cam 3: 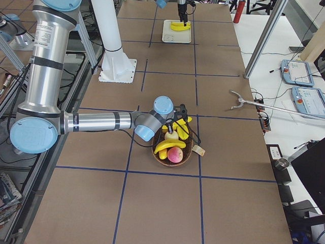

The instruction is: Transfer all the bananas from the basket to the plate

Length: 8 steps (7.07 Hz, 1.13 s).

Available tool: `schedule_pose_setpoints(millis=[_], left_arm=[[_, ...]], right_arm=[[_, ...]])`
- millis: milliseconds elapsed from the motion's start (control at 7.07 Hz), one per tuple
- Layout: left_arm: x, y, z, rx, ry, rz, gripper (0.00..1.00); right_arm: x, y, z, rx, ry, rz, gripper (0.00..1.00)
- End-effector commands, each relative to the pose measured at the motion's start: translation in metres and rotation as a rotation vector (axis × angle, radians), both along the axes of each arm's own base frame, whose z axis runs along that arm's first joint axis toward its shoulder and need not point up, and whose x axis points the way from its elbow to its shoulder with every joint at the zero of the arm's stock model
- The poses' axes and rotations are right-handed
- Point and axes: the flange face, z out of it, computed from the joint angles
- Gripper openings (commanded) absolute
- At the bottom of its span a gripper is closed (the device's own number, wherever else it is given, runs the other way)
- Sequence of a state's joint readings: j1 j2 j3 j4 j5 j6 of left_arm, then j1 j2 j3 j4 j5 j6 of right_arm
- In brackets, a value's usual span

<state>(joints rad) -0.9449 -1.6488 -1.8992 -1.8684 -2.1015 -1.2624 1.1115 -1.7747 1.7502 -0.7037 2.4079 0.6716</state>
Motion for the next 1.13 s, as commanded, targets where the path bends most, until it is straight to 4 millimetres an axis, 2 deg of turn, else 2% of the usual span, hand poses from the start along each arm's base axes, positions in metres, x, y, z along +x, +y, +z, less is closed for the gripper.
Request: schedule_pose_setpoints(millis=[0, 141, 283, 424, 566, 707, 849, 990], left_arm=[[0.001, 0.001, -0.007, 0.004, 0.018, 0.011, 1.0], [0.005, -0.005, -0.024, 0.031, 0.038, 0.011, 1.0], [0.01, -0.01, -0.042, 0.058, 0.059, 0.012, 1.0], [0.018, -0.014, -0.064, 0.08, 0.102, 0.03, 1.0], [0.032, -0.022, -0.1, 0.093, 0.163, 0.06, 1.0], [0.05, -0.022, -0.134, 0.074, 0.219, 0.048, 1.0], [0.059, -0.019, -0.169, 0.052, 0.28, 0.018, 1.0], [0.066, -0.014, -0.19, 0.057, 0.346, 0.003, 1.0]], right_arm=[[0.024, -0.009, -0.018, 0.0, -0.069, 0.004, 0.01], [0.02, -0.024, -0.054, 0.043, -0.118, -0.014, 0.0], [0.012, -0.041, -0.081, 0.054, -0.147, -0.003, 0.01], [-0.01, -0.058, -0.118, 0.016, -0.191, 0.005, 0.01], [-0.048, -0.072, -0.164, -0.035, -0.243, -0.002, 0.01], [-0.094, -0.077, -0.205, -0.064, -0.276, 0.006, 0.02], [-0.134, -0.072, -0.231, -0.086, -0.294, 0.032, 0.02], [-0.169, -0.059, -0.254, -0.097, -0.315, 0.055, 0.02]])
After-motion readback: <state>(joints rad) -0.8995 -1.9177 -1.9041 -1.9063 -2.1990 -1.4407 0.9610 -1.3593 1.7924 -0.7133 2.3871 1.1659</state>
